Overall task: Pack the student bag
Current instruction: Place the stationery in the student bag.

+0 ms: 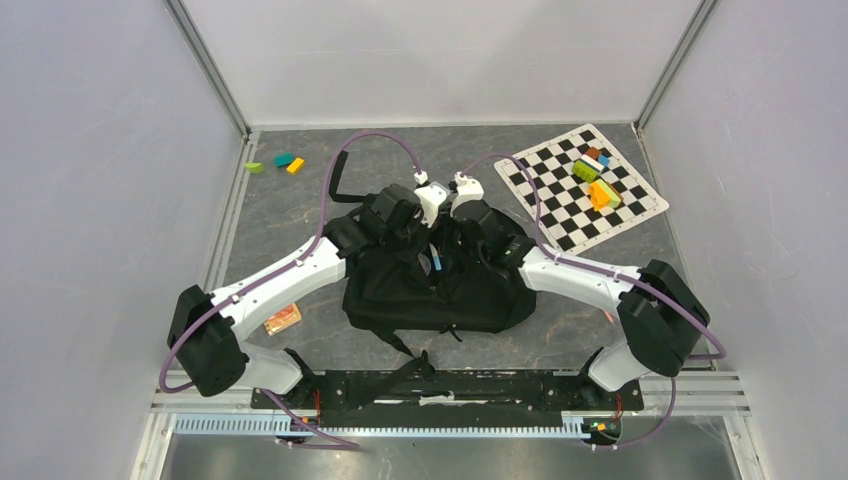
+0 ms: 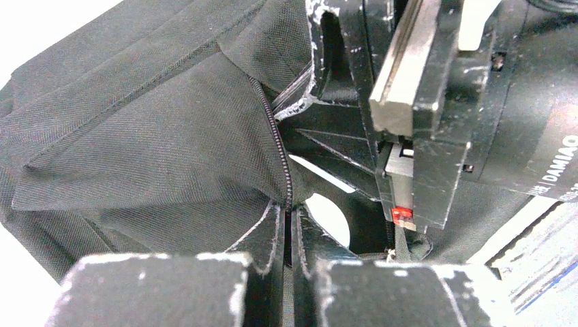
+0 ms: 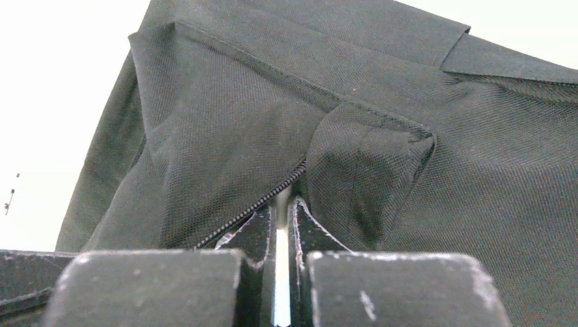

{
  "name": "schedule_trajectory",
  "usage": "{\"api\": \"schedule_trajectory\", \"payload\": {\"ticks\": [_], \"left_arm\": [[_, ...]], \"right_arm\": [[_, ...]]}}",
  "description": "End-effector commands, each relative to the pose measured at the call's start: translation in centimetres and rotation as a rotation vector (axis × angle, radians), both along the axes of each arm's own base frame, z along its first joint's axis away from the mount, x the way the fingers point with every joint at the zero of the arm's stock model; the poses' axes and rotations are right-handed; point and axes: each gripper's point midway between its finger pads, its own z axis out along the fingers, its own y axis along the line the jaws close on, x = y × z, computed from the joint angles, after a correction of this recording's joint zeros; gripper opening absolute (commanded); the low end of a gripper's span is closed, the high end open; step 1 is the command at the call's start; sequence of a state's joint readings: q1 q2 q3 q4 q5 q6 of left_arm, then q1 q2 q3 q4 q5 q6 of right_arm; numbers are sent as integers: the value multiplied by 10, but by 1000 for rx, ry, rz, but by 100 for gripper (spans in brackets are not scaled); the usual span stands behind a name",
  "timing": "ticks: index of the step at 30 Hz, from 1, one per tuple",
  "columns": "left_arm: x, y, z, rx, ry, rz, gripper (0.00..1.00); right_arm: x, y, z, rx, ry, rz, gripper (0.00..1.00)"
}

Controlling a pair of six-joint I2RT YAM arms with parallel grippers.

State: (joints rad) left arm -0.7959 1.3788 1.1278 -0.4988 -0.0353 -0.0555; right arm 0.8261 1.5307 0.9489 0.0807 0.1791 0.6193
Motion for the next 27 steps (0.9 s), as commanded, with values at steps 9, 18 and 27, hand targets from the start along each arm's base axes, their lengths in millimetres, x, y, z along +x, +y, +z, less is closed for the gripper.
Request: {"api": "schedule_trajectory", "payload": {"ticks": [9, 18, 27], "left_arm": [[0, -18, 30, -110, -58, -47, 2], [-1, -17, 33, -113, -65, -46, 2], [0, -16, 32, -110, -69, -42, 2]], "right_arm": [[-13, 34, 7, 69, -60, -3, 0], [-16, 31, 3, 47, -74, -41, 1], [-17, 28, 12, 28, -90, -28, 33]]}}
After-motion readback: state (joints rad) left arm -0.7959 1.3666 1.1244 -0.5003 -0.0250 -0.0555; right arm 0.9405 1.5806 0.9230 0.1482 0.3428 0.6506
